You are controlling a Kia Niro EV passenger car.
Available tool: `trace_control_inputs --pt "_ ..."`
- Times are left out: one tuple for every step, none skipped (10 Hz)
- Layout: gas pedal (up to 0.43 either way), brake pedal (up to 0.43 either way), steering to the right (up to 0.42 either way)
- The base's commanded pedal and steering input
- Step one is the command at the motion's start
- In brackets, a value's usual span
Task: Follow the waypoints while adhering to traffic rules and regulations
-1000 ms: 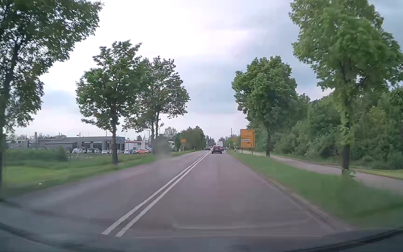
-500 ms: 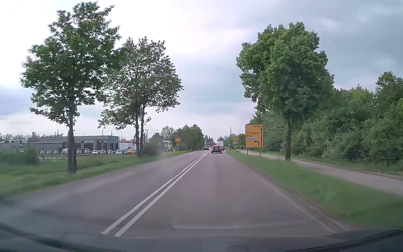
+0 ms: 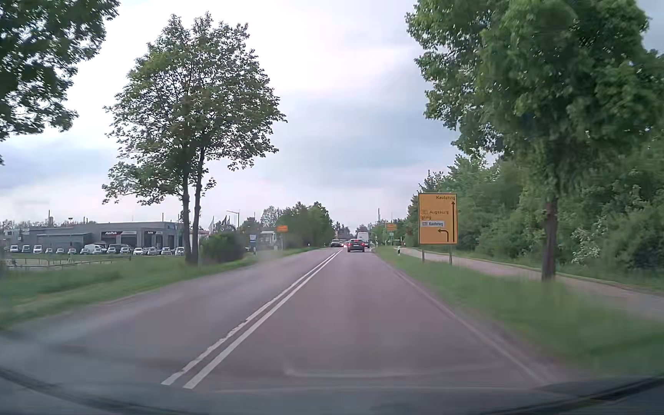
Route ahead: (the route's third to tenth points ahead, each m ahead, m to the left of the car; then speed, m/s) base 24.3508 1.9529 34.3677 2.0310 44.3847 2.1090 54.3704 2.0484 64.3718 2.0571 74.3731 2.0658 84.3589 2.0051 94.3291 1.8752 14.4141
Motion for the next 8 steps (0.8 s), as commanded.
trace_control_inputs --pt "0.15 0.0 0.002" --pt "0.15 0.0 0.002" --pt "0.15 0.0 0.002" --pt "0.15 0.0 0.002" --pt "0.15 0.0 0.002" --pt "0.15 0.0 0.002" --pt "0.15 0.0 0.002" --pt "0.138 0.0 0.002"
